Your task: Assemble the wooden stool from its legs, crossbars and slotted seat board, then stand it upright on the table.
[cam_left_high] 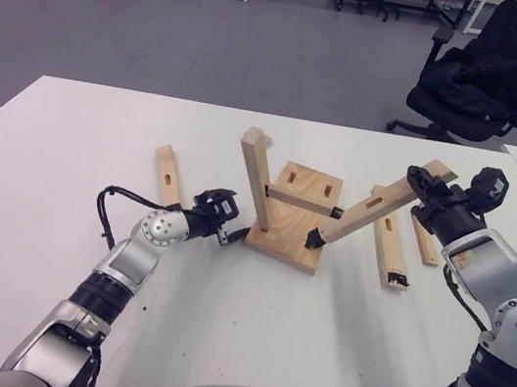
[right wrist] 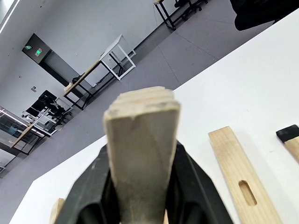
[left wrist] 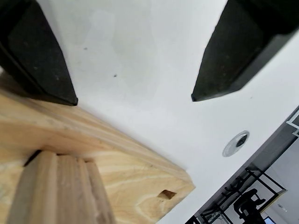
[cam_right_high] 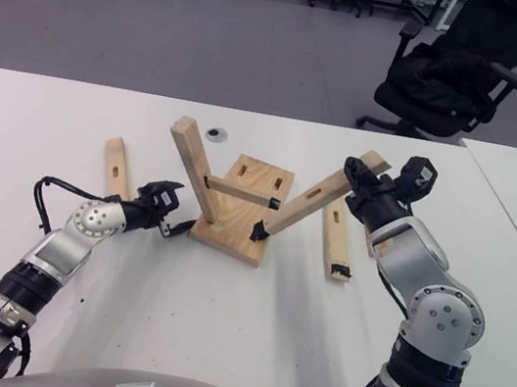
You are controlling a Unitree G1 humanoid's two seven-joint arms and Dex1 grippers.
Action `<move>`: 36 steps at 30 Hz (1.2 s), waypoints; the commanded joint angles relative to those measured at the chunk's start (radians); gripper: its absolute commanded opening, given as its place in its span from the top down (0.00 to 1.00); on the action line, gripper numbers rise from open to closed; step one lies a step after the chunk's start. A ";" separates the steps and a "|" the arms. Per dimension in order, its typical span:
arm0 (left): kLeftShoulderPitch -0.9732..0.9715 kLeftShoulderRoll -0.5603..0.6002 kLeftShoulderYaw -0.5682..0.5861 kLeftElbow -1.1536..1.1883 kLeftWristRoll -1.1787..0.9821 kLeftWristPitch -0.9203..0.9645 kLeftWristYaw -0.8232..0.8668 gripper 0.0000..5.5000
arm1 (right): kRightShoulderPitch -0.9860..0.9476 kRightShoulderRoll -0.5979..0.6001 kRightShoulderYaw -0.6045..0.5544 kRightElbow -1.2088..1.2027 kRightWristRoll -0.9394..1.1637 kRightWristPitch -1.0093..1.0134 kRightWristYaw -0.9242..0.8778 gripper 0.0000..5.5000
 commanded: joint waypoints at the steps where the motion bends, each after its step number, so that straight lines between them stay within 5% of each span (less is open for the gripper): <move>1: 0.075 0.002 -0.016 -0.111 -0.014 0.132 -0.032 0.18 | 0.037 -0.066 0.016 -0.098 0.004 0.038 -0.035 0.82; 7: 0.034 -0.104 0.094 -0.219 -0.168 0.240 0.005 0.18 | 0.083 -0.050 0.122 -0.148 -0.145 0.010 0.028 0.82; 12: 0.026 -0.208 0.226 -0.366 -0.393 0.377 0.036 0.18 | 0.173 0.024 0.126 -0.186 -0.216 -0.017 -0.110 0.82; 25: 0.112 -0.165 0.170 -0.559 -0.461 0.496 0.027 0.18 | 0.204 0.027 0.249 -0.217 -0.388 0.004 -0.009 0.82; 36: 0.073 -0.195 0.182 -0.523 -0.444 0.490 0.107 0.18 | 0.290 -0.033 0.323 -0.152 -0.575 -0.045 0.309 0.82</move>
